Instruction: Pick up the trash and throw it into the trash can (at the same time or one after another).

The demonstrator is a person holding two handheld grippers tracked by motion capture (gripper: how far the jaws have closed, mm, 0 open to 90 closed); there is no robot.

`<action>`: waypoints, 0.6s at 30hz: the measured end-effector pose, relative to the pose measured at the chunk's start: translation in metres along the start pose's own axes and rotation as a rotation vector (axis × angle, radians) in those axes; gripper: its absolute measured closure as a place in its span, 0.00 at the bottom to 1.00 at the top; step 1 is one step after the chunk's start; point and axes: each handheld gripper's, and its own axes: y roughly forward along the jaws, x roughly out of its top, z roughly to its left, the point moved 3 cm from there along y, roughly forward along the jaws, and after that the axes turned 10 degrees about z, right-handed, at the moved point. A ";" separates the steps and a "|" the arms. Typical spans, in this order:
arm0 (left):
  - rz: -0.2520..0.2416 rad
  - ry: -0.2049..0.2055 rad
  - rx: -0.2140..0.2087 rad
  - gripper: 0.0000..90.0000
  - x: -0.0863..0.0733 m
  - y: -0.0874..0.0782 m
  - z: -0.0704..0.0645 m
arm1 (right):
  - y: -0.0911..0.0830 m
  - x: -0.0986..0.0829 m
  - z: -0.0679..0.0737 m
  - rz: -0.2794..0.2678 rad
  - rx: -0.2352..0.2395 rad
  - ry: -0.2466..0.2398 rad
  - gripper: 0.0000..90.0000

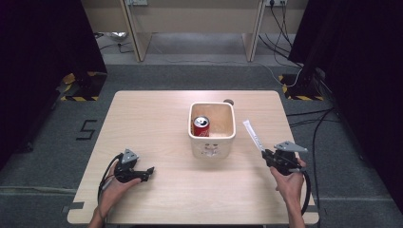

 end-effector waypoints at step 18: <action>-0.001 0.001 0.000 0.15 0.000 0.000 0.000 | -0.055 0.044 0.011 -0.100 0.044 -0.071 0.88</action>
